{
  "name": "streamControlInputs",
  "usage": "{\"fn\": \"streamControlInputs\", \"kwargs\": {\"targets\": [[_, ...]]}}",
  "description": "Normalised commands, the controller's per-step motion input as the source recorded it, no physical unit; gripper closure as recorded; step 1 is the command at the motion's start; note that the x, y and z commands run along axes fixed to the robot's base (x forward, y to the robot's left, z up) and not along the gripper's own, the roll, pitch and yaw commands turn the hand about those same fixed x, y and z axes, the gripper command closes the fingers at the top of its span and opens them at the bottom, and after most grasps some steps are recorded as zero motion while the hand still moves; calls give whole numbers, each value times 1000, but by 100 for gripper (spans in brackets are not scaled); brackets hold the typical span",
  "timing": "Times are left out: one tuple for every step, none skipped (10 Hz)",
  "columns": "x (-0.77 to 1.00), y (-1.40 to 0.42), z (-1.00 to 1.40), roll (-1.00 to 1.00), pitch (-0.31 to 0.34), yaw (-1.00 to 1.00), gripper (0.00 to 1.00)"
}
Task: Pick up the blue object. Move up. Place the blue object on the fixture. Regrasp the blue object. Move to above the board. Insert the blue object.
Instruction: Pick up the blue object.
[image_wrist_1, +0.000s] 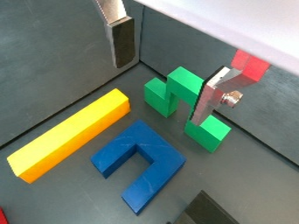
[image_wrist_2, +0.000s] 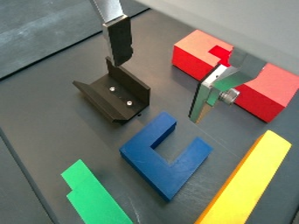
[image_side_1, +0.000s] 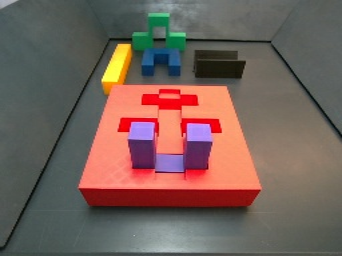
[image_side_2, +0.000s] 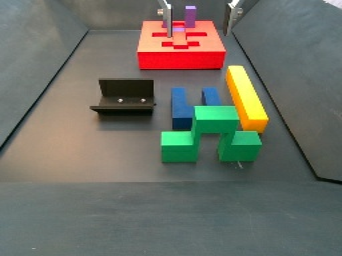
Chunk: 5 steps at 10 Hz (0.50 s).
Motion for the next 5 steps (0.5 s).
{"fn": "streamControlInputs", "kwargs": {"targets": [[0,0,-69,-41,3,0,0],[126,0,-26,0,33,-57,0],[820,-177,-146,0,17,-260,0],[866,-534,-383,9,-4,-123,0],[766,-606,-543,11,-81,-123,0]]}}
